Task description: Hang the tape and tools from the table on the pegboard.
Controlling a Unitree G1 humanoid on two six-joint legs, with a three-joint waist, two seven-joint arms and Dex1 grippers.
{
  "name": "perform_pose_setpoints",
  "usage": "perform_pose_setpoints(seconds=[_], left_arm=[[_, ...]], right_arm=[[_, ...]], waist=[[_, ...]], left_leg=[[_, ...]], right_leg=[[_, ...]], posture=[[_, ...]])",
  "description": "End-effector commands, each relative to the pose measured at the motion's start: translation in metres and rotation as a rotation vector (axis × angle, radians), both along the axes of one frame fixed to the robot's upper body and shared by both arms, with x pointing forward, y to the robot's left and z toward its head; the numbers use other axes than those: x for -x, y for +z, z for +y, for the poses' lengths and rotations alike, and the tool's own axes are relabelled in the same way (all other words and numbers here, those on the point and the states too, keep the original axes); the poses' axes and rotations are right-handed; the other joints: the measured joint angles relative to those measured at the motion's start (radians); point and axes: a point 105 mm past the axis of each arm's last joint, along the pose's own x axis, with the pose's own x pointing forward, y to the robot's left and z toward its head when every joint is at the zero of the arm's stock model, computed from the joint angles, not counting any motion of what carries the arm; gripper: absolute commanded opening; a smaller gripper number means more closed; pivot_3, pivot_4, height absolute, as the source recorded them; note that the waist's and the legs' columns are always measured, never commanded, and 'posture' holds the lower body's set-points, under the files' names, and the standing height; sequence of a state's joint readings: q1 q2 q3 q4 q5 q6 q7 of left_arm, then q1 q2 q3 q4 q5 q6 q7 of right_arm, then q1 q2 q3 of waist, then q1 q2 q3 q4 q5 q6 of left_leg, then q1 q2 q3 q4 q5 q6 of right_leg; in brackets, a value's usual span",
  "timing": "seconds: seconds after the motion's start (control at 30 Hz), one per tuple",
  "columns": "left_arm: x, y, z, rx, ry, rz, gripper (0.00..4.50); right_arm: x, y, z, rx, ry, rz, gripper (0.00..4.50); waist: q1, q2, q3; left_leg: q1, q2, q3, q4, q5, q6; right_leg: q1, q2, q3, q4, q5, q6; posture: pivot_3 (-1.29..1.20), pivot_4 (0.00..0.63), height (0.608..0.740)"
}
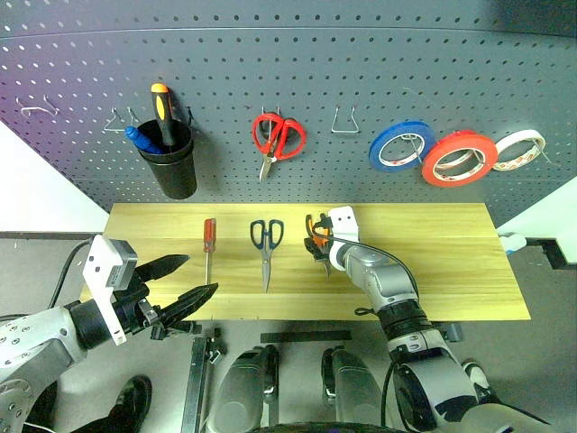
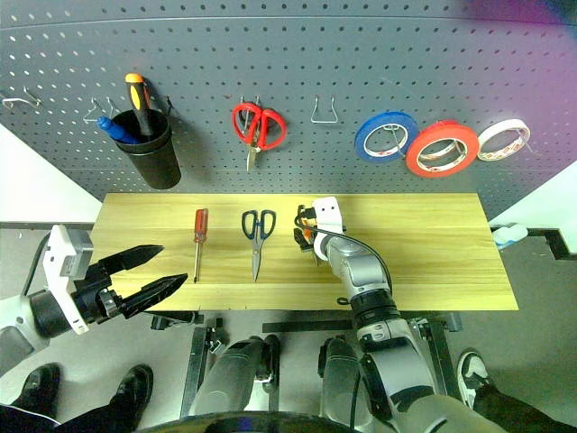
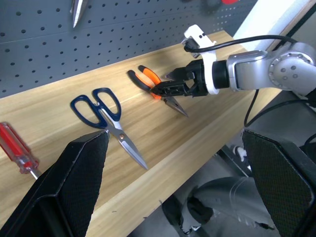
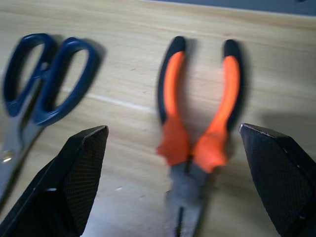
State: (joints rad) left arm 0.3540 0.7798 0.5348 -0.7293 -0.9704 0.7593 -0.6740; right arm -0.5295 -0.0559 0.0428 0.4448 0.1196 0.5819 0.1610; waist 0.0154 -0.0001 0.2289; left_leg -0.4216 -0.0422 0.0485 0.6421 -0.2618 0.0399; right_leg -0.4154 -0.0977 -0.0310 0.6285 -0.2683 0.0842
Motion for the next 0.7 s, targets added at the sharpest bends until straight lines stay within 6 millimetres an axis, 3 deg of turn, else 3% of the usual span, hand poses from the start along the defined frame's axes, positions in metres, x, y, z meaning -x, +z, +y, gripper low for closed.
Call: perform_pose_setpoints(seconds=[0.03, 0.67, 0.7], left_arm=[[0.003, 0.009, 0.001, -0.023, -0.005, -0.034, 4.50], [0.012, 0.011, 0.006, -0.048, 0.029, -0.031, 4.50], [0.012, 0.011, 0.006, -0.047, 0.028, -0.031, 4.50]], right_arm=[[-0.007, 0.006, 0.004, -0.005, -0.014, -0.021, 4.45], [-0.020, -0.005, 0.007, 0.079, -0.026, -0.007, 4.45], [-0.020, -0.006, 0.008, 0.083, -0.019, -0.003, 4.28]], waist=[[0.000, 0.000, 0.000], [0.024, 0.000, 0.001], [0.025, 0.000, 0.001]], left_leg=[[-0.001, 0.000, 0.000, 0.000, 0.000, 0.000], [-0.005, 0.000, 0.000, -0.001, 0.002, -0.003], [-0.005, 0.000, 0.000, -0.002, 0.002, -0.003]], right_leg=[[-0.001, 0.000, 0.000, 0.000, 0.000, 0.000], [-0.009, 0.001, -0.001, 0.001, 0.000, 0.000], [-0.009, 0.001, -0.001, 0.001, 0.000, 0.000]], posture=[[0.24, 0.254, 0.740], [0.30, 0.246, 0.740], [0.30, 0.246, 0.740]])
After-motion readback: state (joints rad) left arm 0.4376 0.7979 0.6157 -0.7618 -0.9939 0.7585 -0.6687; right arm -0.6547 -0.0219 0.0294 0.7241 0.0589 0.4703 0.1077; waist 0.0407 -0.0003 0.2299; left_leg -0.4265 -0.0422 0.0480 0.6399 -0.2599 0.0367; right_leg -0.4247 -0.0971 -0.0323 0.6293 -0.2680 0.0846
